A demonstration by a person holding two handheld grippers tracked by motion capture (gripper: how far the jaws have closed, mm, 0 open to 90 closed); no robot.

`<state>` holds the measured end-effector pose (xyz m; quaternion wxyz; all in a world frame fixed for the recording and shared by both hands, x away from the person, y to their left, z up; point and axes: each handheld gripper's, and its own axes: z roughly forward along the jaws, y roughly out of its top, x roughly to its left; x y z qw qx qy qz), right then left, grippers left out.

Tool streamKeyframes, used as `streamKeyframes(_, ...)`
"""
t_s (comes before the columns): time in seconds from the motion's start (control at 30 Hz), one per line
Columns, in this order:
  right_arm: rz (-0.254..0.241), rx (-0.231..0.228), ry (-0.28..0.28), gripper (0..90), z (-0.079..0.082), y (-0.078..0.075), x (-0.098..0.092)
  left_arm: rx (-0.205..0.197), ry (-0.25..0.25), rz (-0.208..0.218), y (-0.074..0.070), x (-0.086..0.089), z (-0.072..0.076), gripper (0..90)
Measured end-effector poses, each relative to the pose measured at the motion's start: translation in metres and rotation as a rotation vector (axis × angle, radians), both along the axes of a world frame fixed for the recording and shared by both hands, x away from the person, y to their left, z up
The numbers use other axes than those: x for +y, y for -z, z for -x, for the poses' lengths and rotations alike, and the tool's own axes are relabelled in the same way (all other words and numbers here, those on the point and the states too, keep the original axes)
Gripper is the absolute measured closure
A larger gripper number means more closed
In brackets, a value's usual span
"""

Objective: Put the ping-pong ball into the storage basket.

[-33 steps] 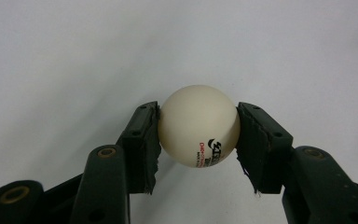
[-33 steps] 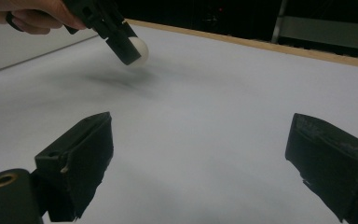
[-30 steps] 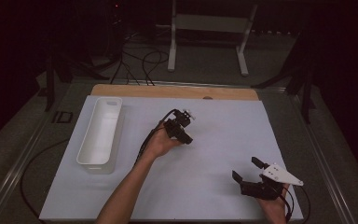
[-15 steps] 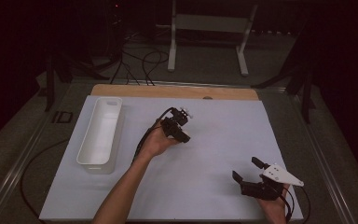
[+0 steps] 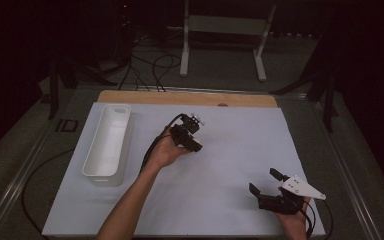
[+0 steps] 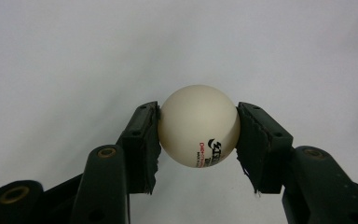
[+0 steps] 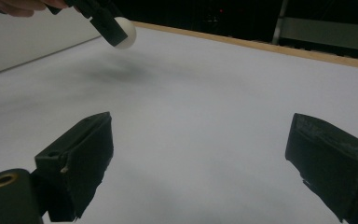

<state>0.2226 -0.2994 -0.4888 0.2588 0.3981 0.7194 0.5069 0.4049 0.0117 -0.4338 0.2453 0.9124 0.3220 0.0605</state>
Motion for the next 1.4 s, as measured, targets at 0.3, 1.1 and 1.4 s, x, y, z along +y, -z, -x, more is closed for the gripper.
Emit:
streamKeyframes(0.3, -0.001, -0.001, 0.002, 7.1, 0.0, 0.0, 0.0, -0.013, -0.005, -0.007, -0.006, 0.008, 0.002, 51.4)
streamKeyframes(1.1, -0.003, -0.001, -0.001, 7.1, 0.0, 0.0, 0.0, -0.028, -0.021, 0.014, -0.023, 0.022, 0.01, 51.4)
streamKeyframes(1.4, -0.004, -0.001, 0.0, 7.1, 0.0, 0.0, 0.0, -0.036, -0.038, 0.022, -0.029, 0.028, 0.012, 51.4)
